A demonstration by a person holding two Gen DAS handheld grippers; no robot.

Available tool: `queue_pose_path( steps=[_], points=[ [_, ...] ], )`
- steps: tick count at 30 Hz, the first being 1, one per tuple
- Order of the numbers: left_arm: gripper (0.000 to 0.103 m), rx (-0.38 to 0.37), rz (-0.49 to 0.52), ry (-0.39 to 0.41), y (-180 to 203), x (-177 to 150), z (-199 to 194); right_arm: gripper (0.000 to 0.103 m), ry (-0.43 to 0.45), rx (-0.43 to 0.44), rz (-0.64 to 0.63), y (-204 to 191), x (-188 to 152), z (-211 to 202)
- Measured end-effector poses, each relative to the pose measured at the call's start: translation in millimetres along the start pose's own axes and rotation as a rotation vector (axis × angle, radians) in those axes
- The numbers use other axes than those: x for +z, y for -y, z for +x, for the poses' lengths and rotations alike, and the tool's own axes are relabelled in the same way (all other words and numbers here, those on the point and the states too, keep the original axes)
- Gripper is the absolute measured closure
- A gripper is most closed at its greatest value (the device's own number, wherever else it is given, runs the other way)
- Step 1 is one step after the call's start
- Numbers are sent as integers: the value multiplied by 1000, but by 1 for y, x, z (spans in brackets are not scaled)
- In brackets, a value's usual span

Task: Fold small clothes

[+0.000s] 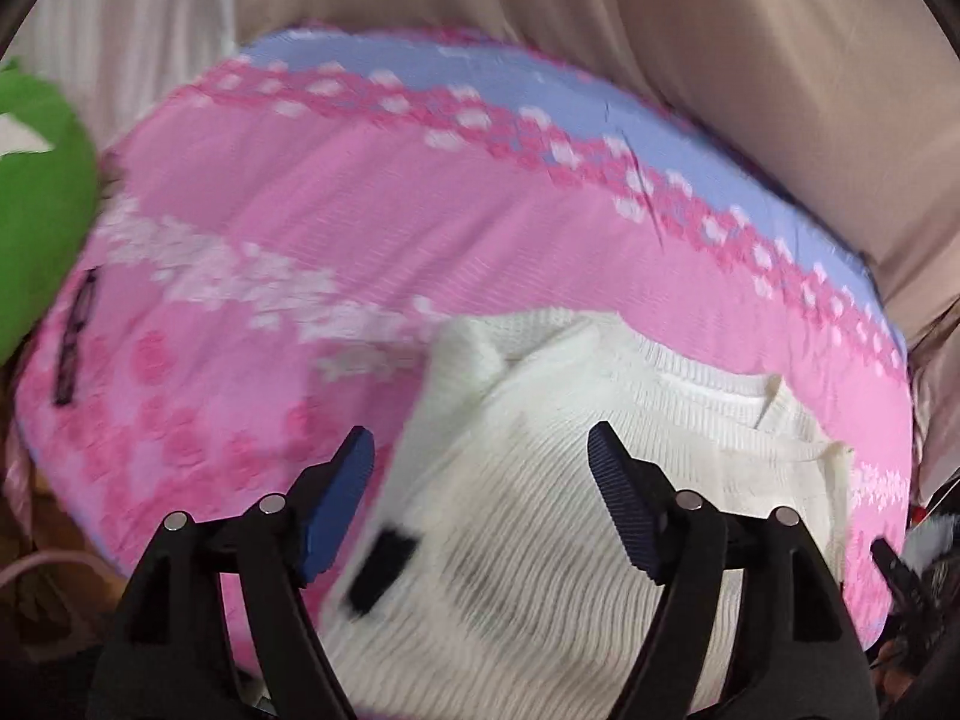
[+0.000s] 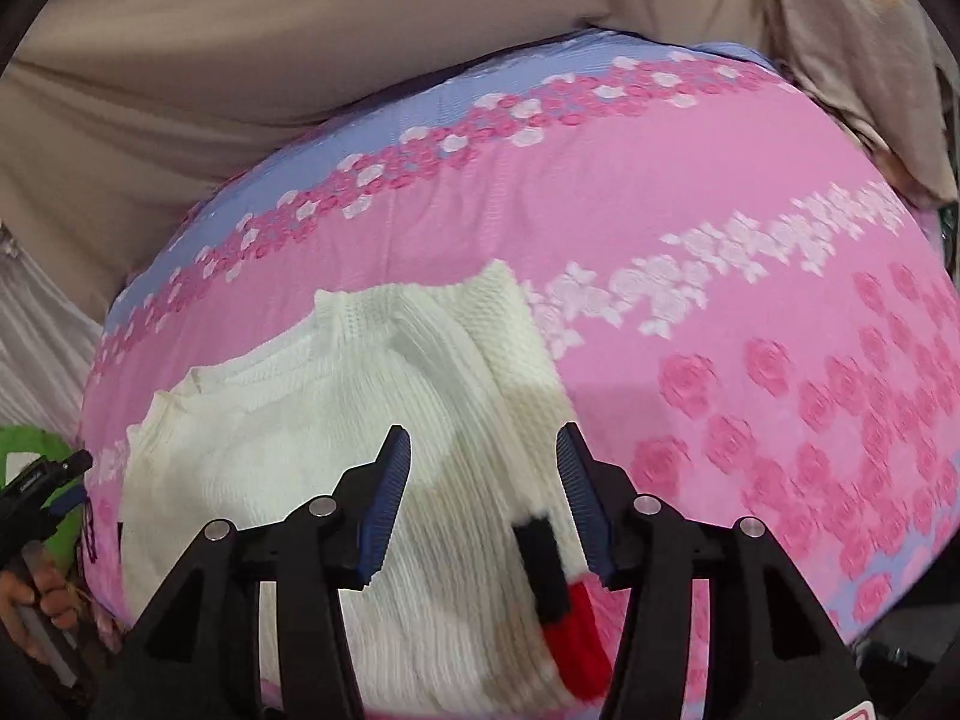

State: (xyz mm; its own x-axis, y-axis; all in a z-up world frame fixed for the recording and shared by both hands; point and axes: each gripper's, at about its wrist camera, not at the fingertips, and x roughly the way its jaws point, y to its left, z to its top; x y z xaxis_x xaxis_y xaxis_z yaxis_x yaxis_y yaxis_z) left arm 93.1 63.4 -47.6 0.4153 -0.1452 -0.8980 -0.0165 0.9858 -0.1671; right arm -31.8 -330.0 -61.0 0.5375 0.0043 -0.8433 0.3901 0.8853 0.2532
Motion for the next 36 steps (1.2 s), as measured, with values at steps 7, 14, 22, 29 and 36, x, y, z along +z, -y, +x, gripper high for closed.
queue_pose_path(
  steps=[7,14,22,29,36],
  points=[
    [87,7,-14,-99,0,12,53,93,-138,49,-48,-31,22,68],
    [88,60,-31,-82,-14,21,66,95,18,-15,-60,-15,50,53],
    [84,116,99,30,9,11,14,84,75,-35,-18,-15,30,16],
    [72,96,182,7,33,-44,-10,95,-122,124,-217,-88,-55,20],
    [72,143,209,-91,29,-76,20,97,-107,57,-230,-90,-59,9]
  ],
)
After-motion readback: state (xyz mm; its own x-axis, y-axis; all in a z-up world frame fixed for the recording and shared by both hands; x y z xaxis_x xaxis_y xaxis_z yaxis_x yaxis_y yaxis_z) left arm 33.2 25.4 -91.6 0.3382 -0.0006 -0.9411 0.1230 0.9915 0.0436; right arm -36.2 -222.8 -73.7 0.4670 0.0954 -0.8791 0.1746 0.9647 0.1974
